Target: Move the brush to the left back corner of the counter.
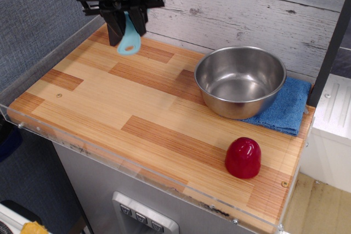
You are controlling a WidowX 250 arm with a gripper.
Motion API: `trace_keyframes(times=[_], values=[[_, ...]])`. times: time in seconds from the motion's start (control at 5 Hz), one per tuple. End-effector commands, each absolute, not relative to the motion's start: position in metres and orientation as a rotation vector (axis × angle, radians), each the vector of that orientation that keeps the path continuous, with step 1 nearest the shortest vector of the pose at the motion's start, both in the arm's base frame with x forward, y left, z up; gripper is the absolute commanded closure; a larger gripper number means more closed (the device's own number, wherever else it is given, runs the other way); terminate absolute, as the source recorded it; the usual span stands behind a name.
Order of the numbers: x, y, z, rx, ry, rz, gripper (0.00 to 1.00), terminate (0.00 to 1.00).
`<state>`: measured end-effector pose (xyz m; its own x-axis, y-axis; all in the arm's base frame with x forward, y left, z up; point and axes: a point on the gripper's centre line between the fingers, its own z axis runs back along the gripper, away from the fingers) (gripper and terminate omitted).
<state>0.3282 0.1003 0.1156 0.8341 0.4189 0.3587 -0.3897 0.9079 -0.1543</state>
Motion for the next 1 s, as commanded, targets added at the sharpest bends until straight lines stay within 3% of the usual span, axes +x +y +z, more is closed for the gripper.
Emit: trace_keyframes(times=[0.0,0.4,0.8], values=[[0.351,0.144,0.102,-0.018,-0.407,0.488,1.0,0.0],[0.363,0.169,0.074,0.011,-0.373,0.544,1.0,0.0],[0.373,0.163,0.046,0.009,-0.335,0.536,1.0,0.0]])
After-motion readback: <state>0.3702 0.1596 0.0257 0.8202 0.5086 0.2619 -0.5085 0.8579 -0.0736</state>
